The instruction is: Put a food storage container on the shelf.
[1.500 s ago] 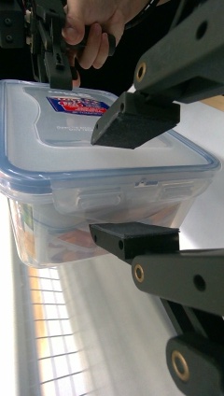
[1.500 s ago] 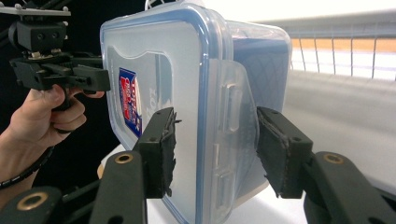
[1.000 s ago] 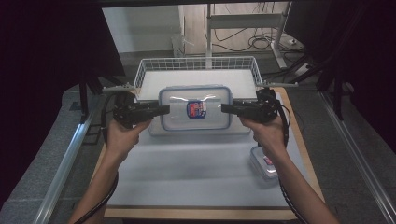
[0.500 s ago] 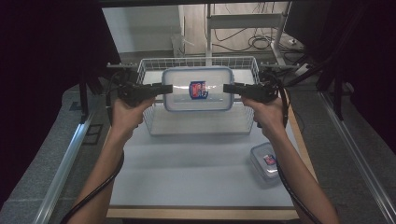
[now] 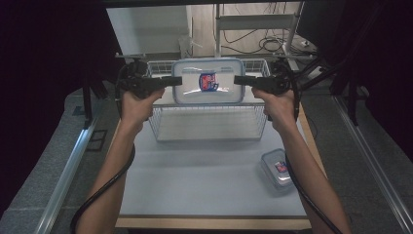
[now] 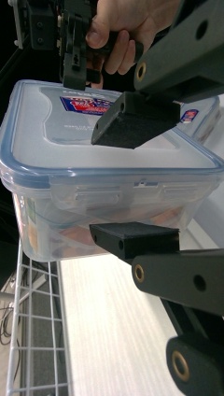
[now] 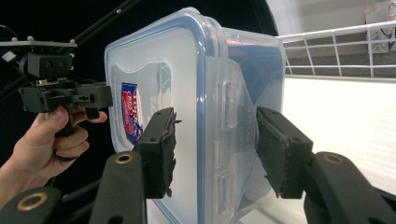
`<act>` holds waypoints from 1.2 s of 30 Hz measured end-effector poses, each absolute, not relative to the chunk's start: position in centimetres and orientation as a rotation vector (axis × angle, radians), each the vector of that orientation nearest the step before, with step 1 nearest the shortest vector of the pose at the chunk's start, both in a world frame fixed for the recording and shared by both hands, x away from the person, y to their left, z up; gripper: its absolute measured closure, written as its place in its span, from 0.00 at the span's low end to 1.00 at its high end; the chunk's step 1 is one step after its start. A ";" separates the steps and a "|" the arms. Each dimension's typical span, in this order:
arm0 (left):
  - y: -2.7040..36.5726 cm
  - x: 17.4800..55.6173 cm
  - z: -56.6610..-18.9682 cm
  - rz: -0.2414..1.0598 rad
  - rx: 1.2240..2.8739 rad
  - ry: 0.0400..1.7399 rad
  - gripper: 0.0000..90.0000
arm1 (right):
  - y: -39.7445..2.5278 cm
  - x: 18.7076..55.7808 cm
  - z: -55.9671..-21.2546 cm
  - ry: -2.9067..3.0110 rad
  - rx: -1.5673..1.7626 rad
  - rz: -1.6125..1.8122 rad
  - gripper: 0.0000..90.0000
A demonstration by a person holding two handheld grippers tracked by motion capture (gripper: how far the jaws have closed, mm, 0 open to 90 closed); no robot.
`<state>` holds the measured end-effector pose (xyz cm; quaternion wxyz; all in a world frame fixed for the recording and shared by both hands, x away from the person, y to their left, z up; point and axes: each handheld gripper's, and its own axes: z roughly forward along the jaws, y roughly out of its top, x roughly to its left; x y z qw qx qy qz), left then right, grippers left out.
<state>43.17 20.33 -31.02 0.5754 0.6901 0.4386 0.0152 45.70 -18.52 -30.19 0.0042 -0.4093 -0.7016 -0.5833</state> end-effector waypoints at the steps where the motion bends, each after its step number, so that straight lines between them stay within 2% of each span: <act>1: 20.4 43.6 -31.1 0.036 1.617 1.034 0.57 | -18.5 46.2 -30.3 -2.191 -1.285 -1.829 0.55; 12: 20.6 44.4 -31.5 0.017 1.584 1.074 0.57 | -18.2 47.5 -30.8 -2.168 -1.301 -1.795 0.55; 21: 20.3 44.6 -31.5 0.062 1.589 1.077 0.56 | -18.2 48.3 -31.0 -2.160 -1.306 -1.804 0.54; 24: 20.0 44.7 -31.4 0.130 1.614 1.084 0.55 | -18.1 48.7 -31.1 -2.172 -1.313 -1.812 0.53; 25: 19.8 44.7 -31.3 0.165 1.638 1.096 0.60 | -18.0 48.7 -31.1 -2.184 -1.316 -1.812 0.51; 26: 19.5 44.8 -31.4 0.183 1.660 1.109 0.58 | -17.9 48.7 -31.0 -2.201 -1.336 -1.796 0.49; 28: 19.5 45.0 -31.7 0.184 1.663 1.115 0.59 | -17.7 48.8 -31.1 -2.222 -1.366 -1.801 0.46; 31: 19.5 45.2 -32.1 0.159 1.639 1.112 0.58 | -17.7 49.0 -31.0 -2.291 -1.409 -1.788 0.52; 36: 19.3 44.9 -31.9 0.192 1.650 1.100 0.58 | -17.2 49.0 -30.8 -2.368 -1.413 -1.790 0.53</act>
